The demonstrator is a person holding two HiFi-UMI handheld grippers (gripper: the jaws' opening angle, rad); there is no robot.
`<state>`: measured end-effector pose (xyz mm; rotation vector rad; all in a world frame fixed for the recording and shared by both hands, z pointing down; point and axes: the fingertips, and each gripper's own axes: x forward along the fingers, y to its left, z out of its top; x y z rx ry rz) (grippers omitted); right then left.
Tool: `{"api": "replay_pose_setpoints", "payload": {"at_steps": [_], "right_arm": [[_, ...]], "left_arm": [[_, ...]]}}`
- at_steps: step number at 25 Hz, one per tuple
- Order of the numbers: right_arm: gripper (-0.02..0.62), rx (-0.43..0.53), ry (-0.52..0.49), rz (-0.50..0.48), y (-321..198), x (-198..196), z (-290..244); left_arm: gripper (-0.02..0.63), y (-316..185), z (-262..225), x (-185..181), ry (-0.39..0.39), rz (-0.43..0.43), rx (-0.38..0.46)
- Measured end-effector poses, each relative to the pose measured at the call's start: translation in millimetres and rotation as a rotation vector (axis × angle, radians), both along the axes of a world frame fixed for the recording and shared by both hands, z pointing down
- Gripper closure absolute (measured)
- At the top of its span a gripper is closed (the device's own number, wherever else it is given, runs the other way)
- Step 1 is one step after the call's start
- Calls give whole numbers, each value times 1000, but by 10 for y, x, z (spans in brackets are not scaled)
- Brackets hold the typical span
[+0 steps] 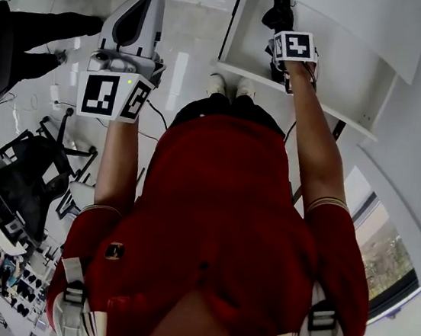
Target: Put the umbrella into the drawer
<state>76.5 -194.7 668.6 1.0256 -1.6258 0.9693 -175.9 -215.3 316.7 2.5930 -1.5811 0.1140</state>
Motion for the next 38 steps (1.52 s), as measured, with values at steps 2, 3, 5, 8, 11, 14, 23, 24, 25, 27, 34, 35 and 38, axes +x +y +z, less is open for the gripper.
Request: {"api": "replay_pose_setpoints", "payload": {"at_steps": [2, 3, 5, 8, 11, 14, 23, 24, 25, 27, 34, 35, 38], "right_arm": [[291, 1, -17, -16, -2, -13, -18], [290, 4, -25, -22, -3, -19, -33], [287, 17, -36, -32, -6, -25, -73], [287, 49, -48, -42, -8, -19, -180], [287, 89, -64, -58, 2, -30, -329], [287, 141, -81, -74, 14, -43, -412], [346, 386, -174, -93, -143, -138, -1394], [363, 420, -193, -97, -158, -162, -1516], [381, 457, -215, -100, -173, -188, -1643], [426, 527, -257, -106, -195, -239, -1894], [530, 749, -370, -135, -143, -382, -2682], [542, 783, -387, -141, -128, -402, -2778], [571, 874, -427, -143, -77, -439, -3027]], "left_arm": [[600, 0, 6, 38, 0, 10, 0], [600, 1, 10, 58, -1, 16, 0], [600, 6, 20, 104, -1, 26, -1], [600, 25, 24, 195, 0, 43, -1], [600, 57, 21, 284, 1, 61, 0], [600, 92, 109, 373, 0, 77, 2], [600, 119, -93, 545, 8, 118, 25], [600, 125, -102, 566, 9, 123, 27], [600, 130, -111, 588, 10, 128, 30], [600, 137, -135, 630, 13, 138, 37], [600, 246, -238, 825, 32, 180, 60], [600, 263, -250, 861, 34, 188, 63], [600, 305, -295, 958, 40, 212, 74]]}}
